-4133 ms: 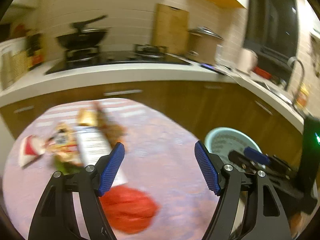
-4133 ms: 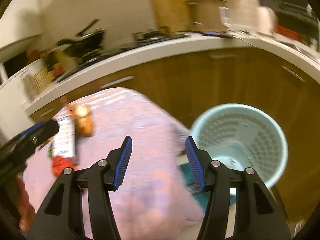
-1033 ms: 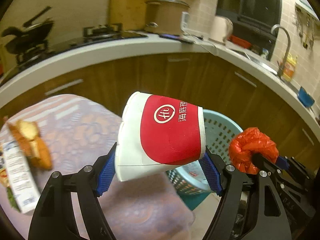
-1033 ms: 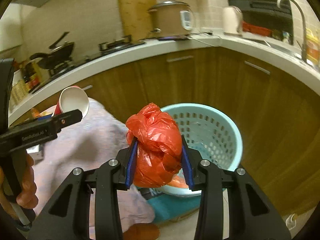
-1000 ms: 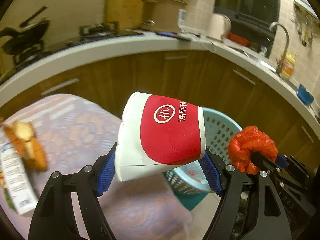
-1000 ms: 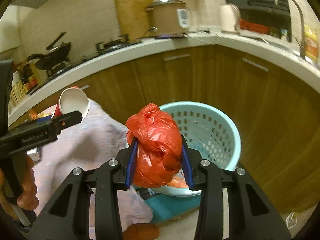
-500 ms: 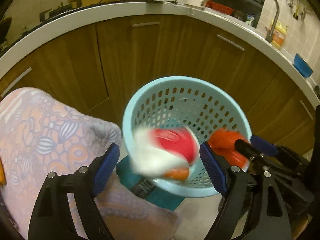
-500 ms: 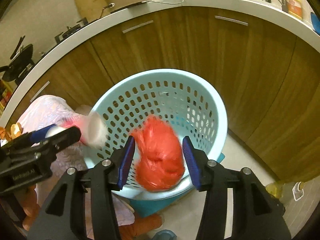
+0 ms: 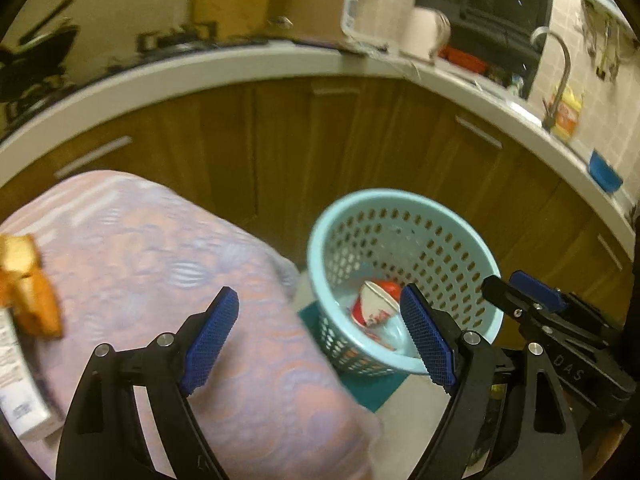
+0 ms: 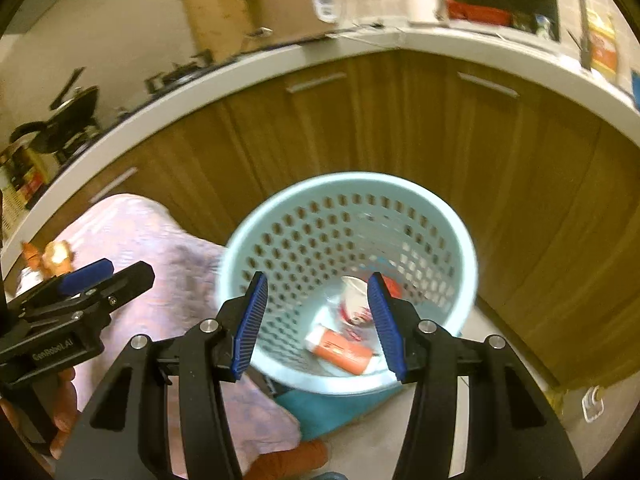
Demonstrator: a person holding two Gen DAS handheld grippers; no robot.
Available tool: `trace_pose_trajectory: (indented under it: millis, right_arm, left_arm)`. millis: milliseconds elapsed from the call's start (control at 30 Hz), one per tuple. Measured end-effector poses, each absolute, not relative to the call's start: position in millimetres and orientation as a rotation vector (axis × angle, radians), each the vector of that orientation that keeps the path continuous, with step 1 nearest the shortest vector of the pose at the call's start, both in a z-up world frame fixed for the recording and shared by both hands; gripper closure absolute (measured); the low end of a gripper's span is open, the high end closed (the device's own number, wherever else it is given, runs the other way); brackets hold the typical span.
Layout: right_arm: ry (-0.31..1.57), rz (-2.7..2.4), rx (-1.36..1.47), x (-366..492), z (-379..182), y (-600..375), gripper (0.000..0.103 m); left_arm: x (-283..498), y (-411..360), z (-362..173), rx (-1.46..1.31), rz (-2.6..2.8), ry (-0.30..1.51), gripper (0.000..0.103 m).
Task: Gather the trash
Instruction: 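Grasp the snack packet with the left tool while the right tool grasps the white carton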
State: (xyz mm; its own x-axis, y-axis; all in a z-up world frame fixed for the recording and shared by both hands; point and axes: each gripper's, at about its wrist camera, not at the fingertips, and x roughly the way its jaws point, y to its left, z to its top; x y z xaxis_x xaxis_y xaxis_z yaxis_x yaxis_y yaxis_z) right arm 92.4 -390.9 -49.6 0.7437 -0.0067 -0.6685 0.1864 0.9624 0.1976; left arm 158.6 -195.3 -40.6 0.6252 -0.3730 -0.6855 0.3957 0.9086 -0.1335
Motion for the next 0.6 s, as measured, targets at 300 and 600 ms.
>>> trace_pose_trajectory:
  millis: [300,600]
  right_arm:
    - [0.665,0.102,0.181,93,-13,-301,0.055]
    - [0.63,0.338,0.084,92,8,-190,0.055]
  left_arm:
    - [122,-99,12,-0.036,-0.29,0.645,0.028]
    - [101,26,34,-0.155,-0.075,0.6,0.028]
